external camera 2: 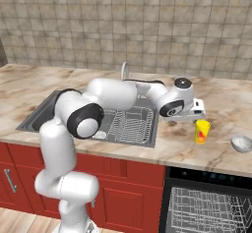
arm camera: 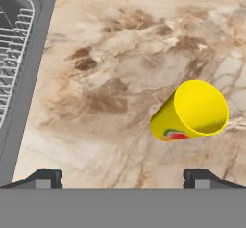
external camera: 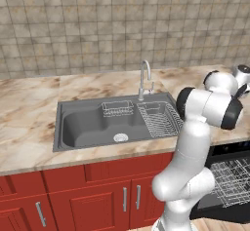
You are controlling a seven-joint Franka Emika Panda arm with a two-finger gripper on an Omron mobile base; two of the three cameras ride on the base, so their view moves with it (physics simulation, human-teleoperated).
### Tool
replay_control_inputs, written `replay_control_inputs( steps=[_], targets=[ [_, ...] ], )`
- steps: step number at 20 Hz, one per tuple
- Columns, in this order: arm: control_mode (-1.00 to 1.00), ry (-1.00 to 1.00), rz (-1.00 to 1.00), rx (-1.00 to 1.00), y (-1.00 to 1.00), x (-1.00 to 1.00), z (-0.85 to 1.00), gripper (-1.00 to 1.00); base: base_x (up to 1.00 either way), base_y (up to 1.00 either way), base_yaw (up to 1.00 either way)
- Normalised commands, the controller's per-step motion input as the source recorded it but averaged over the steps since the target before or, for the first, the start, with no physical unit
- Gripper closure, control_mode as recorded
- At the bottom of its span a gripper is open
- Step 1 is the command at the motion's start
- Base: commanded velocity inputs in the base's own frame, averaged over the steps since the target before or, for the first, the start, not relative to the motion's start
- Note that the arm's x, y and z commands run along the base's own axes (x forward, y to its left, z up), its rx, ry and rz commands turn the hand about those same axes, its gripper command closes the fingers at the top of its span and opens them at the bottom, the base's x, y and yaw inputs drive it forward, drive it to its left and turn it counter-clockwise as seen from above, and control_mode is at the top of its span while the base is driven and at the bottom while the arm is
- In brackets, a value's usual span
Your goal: Pick up the cup and bowl from the counter, place them in the dishwasher, and close the dishwasher door.
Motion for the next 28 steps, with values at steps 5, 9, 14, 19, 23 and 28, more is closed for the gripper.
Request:
replay_control_inputs(
  steps=[5, 9, 14, 19, 23, 28],
  targets=[
    [-1.0, 0.0, 0.0, 0.0, -0.27, 0.35, -0.21, -1.0, 0.0, 0.0, 0.0],
    [-1.0, 0.0, 0.0, 0.0, -0.29, 0.38, -0.13, -1.0, 0.0, 0.0, 0.0],
    [-1.0, 0.0, 0.0, 0.0, -0.3, 0.42, -0.12, -1.0, 0.0, 0.0, 0.0],
    [-1.0, 0.0, 0.0, 0.0, -0.2, 0.32, -0.2, -1.0, 0.0, 0.0, 0.0],
    [-1.0, 0.0, 0.0, 0.0, -0.03, 0.26, -0.33, -1.0, 0.0, 0.0, 0.0],
    [-1.0, 0.0, 0.0, 0.0, 0.0, 0.22, -0.34, -1.0, 0.0, 0.0, 0.0]
  ],
)
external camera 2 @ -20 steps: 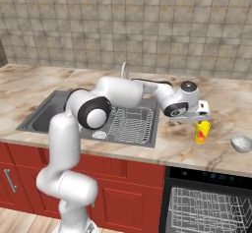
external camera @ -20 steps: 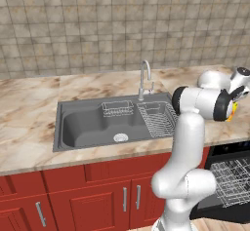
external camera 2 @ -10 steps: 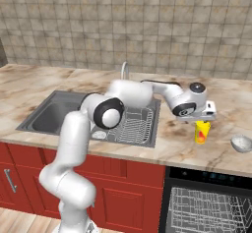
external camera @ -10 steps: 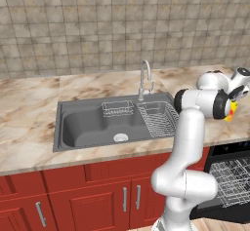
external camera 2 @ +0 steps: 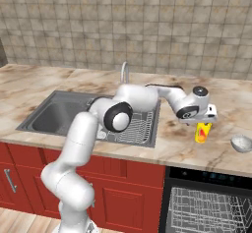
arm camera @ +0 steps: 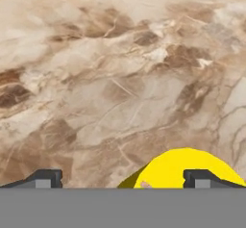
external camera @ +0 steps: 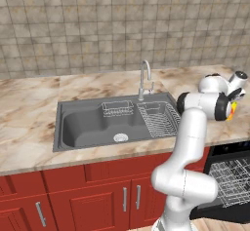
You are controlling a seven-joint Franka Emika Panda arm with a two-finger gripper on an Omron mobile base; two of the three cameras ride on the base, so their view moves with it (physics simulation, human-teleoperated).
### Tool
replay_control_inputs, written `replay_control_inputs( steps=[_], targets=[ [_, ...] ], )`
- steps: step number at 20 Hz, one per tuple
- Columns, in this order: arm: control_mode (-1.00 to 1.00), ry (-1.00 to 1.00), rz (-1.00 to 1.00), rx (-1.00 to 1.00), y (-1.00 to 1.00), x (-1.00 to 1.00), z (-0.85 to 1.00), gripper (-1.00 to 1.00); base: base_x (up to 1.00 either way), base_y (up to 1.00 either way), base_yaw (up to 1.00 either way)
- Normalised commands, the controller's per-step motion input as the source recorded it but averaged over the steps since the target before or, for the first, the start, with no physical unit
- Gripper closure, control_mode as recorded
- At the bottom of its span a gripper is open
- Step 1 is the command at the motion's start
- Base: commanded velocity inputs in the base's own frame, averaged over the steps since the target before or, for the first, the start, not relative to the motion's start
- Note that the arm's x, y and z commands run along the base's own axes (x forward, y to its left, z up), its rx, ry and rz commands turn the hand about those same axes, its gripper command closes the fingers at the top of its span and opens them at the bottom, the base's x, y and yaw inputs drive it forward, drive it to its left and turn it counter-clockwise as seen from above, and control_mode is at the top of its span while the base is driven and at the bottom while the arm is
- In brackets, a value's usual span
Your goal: Pick up the cup and bowl from the counter, place them in the dishwasher, and close the dishwasher door.
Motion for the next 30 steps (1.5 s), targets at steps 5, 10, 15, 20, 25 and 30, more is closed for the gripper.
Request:
replay_control_inputs(
  steps=[5, 10, 15, 20, 25, 30],
  targets=[
    [-1.0, 0.0, 0.0, 0.0, 0.0, 0.17, -0.29, 1.0, 0.0, 0.0, 0.0],
    [-1.0, -0.03, 0.0, 0.0, 0.0, -0.1, -0.01, 1.0, 0.0, 0.0, 0.0],
    [-1.0, -0.09, 0.0, 0.0, 0.0, -0.32, 0.08, 1.0, 0.0, 0.0, 0.0],
    [-1.0, -0.1, 0.0, 0.0, 0.0, -0.37, 0.1, 1.0, 0.0, 0.0, 0.0],
    [-1.0, -0.14, 0.01, -0.01, 0.0, -0.5, 0.31, 1.0, 0.0, 0.0, 0.0],
    [-1.0, -0.15, 0.0, 0.0, 0.03, -0.51, 0.48, 1.0, 0.0, 0.0, 0.0]
  ],
)
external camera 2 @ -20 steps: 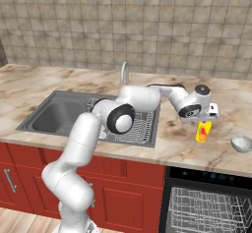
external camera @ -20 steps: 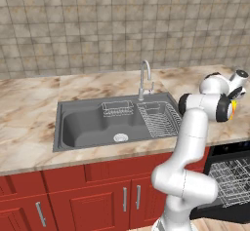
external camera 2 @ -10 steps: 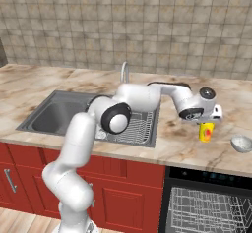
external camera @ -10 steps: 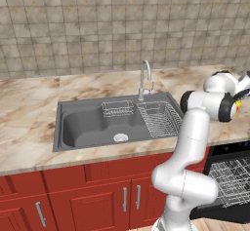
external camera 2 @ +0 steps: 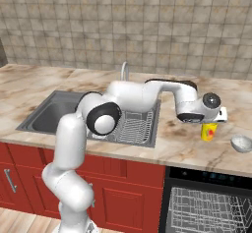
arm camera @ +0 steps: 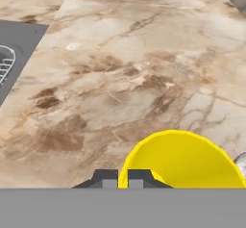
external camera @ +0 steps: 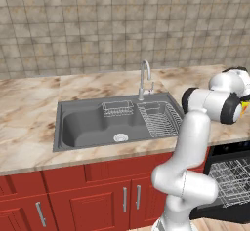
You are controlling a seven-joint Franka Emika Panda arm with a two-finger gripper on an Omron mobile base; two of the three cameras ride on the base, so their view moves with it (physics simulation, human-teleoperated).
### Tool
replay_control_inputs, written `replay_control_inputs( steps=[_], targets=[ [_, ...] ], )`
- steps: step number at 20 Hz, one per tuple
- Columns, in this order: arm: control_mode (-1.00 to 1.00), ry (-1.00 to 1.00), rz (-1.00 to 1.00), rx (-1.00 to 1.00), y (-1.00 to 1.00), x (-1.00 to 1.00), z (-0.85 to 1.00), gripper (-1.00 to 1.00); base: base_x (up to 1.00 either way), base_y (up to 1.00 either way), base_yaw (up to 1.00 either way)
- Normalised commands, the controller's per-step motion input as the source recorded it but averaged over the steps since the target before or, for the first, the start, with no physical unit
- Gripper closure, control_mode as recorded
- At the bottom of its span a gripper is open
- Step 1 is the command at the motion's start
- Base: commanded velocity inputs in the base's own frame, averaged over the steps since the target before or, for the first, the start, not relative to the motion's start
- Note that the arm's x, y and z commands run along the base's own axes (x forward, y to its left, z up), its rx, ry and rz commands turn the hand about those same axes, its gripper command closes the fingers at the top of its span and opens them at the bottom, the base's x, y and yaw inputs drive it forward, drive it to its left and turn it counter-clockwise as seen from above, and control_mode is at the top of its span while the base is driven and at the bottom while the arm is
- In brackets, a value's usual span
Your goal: Pick up the cup and bowl from the counter, place them in the dishwasher, and close the dishwasher door.
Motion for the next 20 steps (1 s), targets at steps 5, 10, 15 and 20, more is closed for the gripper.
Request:
replay_control_inputs(
  steps=[5, 10, 15, 20],
  targets=[
    [-1.0, -0.13, 0.0, 0.0, 0.08, -0.53, 0.34, 1.0, 0.0, 0.0, 0.0],
    [-1.0, -0.08, -0.07, 0.0, 0.01, -0.56, 0.05, 1.0, 0.0, 0.0, 0.0],
    [-1.0, -0.07, -0.15, 0.11, 0.0, -0.55, 0.01, 1.0, 0.0, 0.0, 0.0],
    [-1.0, -0.08, -0.22, 0.29, -0.01, -0.51, 0.19, 1.0, 0.0, 0.0, 0.0]
  ],
)
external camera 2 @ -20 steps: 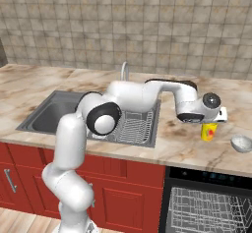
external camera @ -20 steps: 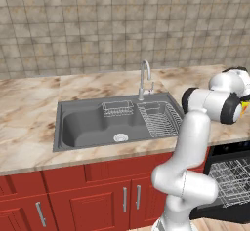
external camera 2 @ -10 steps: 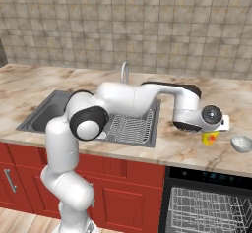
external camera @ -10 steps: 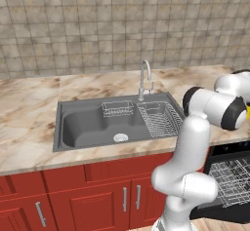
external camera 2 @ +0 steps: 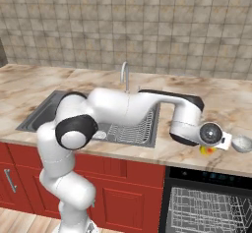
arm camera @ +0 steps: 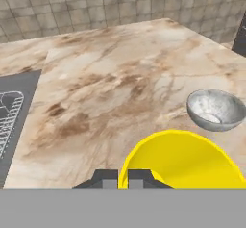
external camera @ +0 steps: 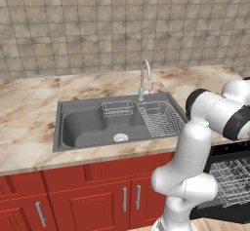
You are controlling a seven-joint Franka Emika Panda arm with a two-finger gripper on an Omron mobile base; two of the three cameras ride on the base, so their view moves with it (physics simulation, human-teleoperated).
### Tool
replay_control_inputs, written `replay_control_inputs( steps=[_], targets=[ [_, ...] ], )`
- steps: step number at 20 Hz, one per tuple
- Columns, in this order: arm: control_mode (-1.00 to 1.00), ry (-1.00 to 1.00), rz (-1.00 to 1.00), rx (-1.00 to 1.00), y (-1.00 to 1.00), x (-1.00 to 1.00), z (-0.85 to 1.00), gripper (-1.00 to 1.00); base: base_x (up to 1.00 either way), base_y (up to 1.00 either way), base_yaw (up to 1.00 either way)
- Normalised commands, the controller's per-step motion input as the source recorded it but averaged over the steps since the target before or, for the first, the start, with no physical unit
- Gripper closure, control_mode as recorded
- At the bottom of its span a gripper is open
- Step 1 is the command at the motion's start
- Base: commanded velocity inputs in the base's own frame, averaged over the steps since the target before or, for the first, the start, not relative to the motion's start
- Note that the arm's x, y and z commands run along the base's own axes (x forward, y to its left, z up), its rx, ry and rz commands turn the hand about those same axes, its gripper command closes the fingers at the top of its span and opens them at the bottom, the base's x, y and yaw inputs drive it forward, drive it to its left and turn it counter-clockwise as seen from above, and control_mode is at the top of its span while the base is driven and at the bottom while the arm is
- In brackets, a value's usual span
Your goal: Pick up the cup and bowl from the counter, place them in the dishwasher, and close the dishwasher door.
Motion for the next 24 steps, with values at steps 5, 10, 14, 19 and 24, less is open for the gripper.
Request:
replay_control_inputs(
  steps=[5, 10, 14, 19, 24],
  targets=[
    [-1.0, -0.09, -0.24, 0.38, -0.07, -0.48, 0.19, 1.0, 0.0, 0.0, 0.0],
    [-1.0, -0.09, -0.12, 0.32, -0.14, -0.25, 0.05, 1.0, 0.0, 0.0, 0.0],
    [-1.0, -0.02, -0.03, 0.2, -0.06, -0.1, -0.1, 1.0, 0.0, 0.0, 0.0],
    [-1.0, -0.02, -0.04, 0.12, 0.0, -0.23, -0.24, 1.0, 0.0, 0.0, 0.0],
    [-1.0, -0.07, -0.02, 0.08, -0.01, -0.57, -0.18, 1.0, 0.0, 0.0, 0.0]
  ],
)
